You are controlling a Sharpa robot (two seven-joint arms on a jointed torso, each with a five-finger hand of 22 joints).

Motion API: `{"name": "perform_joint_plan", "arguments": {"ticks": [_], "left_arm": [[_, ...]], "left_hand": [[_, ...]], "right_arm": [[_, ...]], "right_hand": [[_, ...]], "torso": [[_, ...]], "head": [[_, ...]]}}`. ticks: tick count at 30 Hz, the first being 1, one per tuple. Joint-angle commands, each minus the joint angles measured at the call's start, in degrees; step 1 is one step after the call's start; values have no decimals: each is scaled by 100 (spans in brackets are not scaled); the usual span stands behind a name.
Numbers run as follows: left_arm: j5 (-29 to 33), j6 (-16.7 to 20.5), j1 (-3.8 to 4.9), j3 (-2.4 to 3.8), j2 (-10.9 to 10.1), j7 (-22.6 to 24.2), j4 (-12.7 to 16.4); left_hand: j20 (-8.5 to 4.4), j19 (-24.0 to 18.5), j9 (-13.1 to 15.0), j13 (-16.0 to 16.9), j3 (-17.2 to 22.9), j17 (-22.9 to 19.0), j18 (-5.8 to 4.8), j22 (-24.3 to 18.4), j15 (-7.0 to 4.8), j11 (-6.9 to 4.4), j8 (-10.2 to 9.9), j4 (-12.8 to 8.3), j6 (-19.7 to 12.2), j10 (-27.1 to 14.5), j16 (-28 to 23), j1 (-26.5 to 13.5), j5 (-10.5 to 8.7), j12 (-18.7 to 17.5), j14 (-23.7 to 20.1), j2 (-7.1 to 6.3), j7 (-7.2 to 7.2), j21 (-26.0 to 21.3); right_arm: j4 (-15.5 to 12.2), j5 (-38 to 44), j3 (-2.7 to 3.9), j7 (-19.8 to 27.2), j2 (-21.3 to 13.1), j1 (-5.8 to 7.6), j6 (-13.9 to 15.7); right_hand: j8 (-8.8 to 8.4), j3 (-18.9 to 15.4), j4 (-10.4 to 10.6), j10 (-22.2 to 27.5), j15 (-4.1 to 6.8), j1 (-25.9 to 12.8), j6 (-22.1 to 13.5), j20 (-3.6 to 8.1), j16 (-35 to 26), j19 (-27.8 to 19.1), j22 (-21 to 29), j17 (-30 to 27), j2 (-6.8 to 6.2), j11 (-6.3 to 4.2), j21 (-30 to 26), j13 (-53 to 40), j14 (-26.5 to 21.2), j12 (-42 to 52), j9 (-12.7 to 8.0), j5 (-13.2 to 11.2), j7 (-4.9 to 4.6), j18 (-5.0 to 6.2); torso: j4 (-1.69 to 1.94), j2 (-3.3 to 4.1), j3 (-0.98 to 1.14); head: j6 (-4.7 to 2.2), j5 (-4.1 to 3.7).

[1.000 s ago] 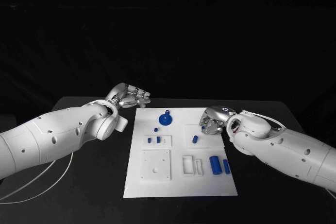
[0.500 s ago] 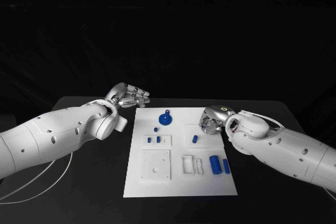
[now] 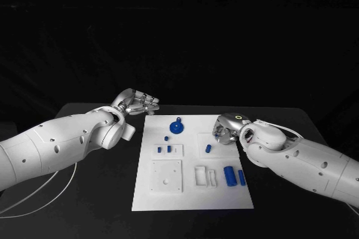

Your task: Assemble the parts on the task board

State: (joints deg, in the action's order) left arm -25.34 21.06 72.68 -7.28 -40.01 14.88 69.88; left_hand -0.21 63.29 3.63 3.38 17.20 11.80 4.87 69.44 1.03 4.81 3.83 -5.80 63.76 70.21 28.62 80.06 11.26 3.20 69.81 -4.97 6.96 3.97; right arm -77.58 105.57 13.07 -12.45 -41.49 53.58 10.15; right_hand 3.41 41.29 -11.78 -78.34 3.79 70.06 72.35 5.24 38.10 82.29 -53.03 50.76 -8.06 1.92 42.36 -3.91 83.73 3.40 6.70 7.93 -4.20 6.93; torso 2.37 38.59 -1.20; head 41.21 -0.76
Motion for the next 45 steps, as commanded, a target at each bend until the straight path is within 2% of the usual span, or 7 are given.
{"name": "perform_joint_plan", "arguments": {"ticks": [1, 6, 16, 28, 37, 41, 45], "left_arm": [[41, -75, 2, 7, 4, 41, -10], [41, -80, 2, 6, 10, 43, -64], [41, -67, 2, 6, 32, 41, -200], [58, 40, 1, 4, 132, 79, -249], [79, 158, -4, 2, 274, 102, -279], [90, 203, -22, -1, 345, 100, -265], [112, 225, -42, -2, 386, 112, -240]], "left_hand": [[8, 45, 3, 1, -25, 5, -76, -5, -1, -3, -14, 7, -20, -36, -28, -15, -25, 27, 46, 51, 12, -12], [7, 44, 2, 1, -29, 18, -75, -2, -2, -2, -15, 4, -18, -42, -41, -3, -22, 27, 48, 54, 12, -11], [7, 44, 2, 1, -29, 18, -75, -2, -2, -2, -15, 4, -18, -42, -41, -3, -22, 27, 48, 54, 12, -11], [6, 47, 3, 1, -31, 37, -71, 7, -3, -2, -14, 4, -18, -44, -57, 6, -16, 27, 58, 66, 14, -9], [5, 47, 3, 1, -30, 43, -71, 15, -3, -3, -14, 8, -14, -40, -61, 8, -11, 27, 58, 76, 13, -8], [6, 44, 2, 1, -32, 44, -72, 18, -2, -2, -14, 10, -13, -40, -63, 5, -11, 27, 56, 76, 14, -9], [6, 44, 2, 1, -32, 44, -72, 18, -2, -2, -14, 10, -13, -40, -63, 5, -11, 27, 56, 76, 14, -9]], "right_arm": [[-58, 67, 0, -72, -26, -9, 230], [-215, -101, 76, -21, -116, -8, 345], [-638, -256, 463, 14, -307, -1, 509], [-1334, -319, 545, 96, -278, -127, 644], [-1674, 130, 424, -15, -43, -403, 724], [-1731, 394, 228, -139, 94, -483, 762], [-1706, 510, 32, -167, 256, -533, 780]], "right_hand": [[29, 56, 5, -122, 30, 40, 47, 14, 19, 19, -32, 1, 10, -104, -38, -6, 2, 15, 18, -25, 0, 90], [28, 63, 20, -126, 31, 51, 48, 14, 23, 42, -102, -5, 1, -106, -89, -6, 1, 16, 35, -50, 1, 89], [29, 64, 54, -137, 33, 73, 59, 16, 38, 75, -234, -16, -13, -110, -127, -4, 6, 16, 45, -83, 5, 81], [29, 60, 66, -132, 31, 85, 56, 13, 51, 107, -365, -41, -7, -108, -209, -2, 4, 15, 43, -94, 3, 76], [28, 66, 73, -134, 33, 89, 57, 19, 60, 118, -411, -52, -17, -109, -251, -2, 7, 13, 42, -94, 3, 75], [29, 88, 69, -144, 35, 90, 69, 19, 70, 138, -472, -60, -31, -111, -261, -2, 4, 15, 43, -88, 7, 72], [29, 112, 73, -147, 37, 84, 73, 21, 82, 151, -525, -72, -43, -111, -298, -2, 4, 14, 41, -86, 8, 74]], "torso": [[-3, -2, 1], [-7, -6, -1], [-9, -15, -17], [4, -56, -20], [0, -113, -45], [18, -140, -38], [25, -146, -40]], "head": [[-16, 7], [-38, 52], [-108, 119], [-176, 262], [-110, 505], [-97, 652], [-89, 668]]}}
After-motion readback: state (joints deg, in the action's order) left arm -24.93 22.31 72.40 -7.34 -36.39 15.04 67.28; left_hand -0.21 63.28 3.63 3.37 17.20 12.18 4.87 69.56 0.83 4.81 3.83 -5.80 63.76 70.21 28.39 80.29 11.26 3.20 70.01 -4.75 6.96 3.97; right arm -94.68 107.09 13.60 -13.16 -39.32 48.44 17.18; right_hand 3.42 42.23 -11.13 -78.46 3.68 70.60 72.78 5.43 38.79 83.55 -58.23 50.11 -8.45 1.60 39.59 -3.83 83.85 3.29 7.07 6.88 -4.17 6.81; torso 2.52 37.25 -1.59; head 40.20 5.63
